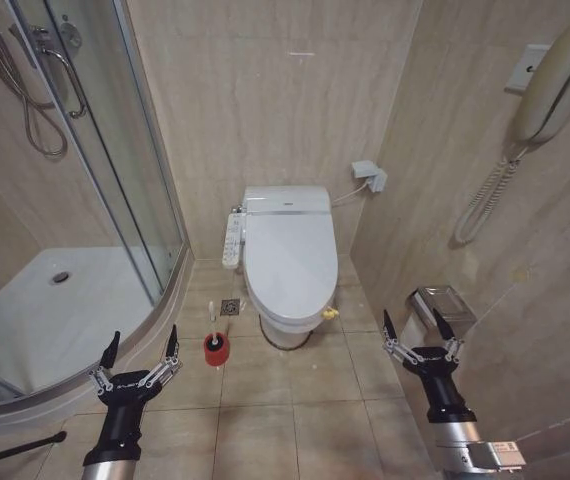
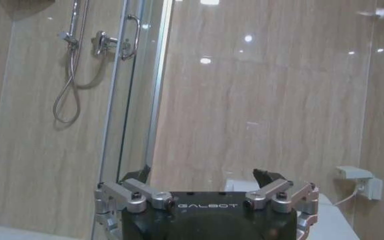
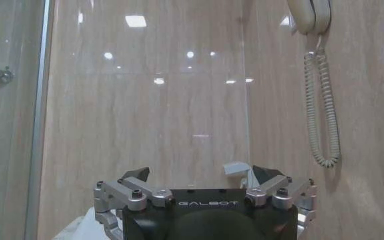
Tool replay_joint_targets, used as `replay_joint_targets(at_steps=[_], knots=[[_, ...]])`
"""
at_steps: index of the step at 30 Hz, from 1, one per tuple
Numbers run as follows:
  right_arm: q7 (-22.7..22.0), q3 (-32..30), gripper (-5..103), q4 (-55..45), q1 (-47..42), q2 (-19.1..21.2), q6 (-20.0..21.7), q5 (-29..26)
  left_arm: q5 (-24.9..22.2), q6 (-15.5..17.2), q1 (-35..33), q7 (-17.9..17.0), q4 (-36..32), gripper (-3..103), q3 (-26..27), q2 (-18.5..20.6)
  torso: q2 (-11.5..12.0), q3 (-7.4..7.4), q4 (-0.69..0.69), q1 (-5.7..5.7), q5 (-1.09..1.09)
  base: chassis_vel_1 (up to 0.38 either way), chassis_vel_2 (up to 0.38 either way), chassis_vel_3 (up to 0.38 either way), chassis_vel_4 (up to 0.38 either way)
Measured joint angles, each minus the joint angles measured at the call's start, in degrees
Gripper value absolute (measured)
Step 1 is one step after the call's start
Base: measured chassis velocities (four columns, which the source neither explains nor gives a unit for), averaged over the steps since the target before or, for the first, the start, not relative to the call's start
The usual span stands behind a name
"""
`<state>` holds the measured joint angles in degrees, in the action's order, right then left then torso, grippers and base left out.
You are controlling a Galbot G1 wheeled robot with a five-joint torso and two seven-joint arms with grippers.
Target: Open the toilet lid, clean the toilet bowl with a toilet brush, close the toilet lid, and flush.
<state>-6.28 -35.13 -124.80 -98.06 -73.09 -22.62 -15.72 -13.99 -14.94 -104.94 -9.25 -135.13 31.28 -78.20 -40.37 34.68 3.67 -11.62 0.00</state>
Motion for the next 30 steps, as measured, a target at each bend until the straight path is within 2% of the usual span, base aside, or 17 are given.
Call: replay_joint_targets(at_steps=[12, 15, 19, 30], knots=[[-1.23, 0.27, 100, 0.50, 0.33, -0.21, -0.56, -0.13, 0.14, -0.46, 0.01, 0.21, 0.70, 100, 0.07, 0.18, 0.02, 0.03, 0.00, -0.07, 0.00, -0.128, 0.150, 0.134, -0.143], [-0.77, 0.23, 100, 0.49, 0.42, -0.24, -0.88, -0.10, 0.22, -0.46, 0.03, 0.23, 0.91, 100, 0.07, 0.22, 0.03, 0.03, -0.02, -0.08, 0.00, -0.095, 0.102, 0.086, -0.062], [2.78, 0.14, 100, 0.59, 0.25, -0.59, -2.65, -0.71, 0.26, -0.68, 0.02, 0.33, 1.24, 100, 0.13, 0.22, 0.00, -0.01, 0.01, 0.02, 0.00, -0.017, -0.016, -0.002, 0.003], [2.89, -0.04, 100, 2.17, 1.01, -0.73, -2.95, -1.39, 0.22, -0.83, 0.52, 0.43, 2.50, 100, -0.14, 0.55, -0.01, 0.00, 0.01, 0.01, -0.01, -0.026, 0.027, 0.038, -0.032]])
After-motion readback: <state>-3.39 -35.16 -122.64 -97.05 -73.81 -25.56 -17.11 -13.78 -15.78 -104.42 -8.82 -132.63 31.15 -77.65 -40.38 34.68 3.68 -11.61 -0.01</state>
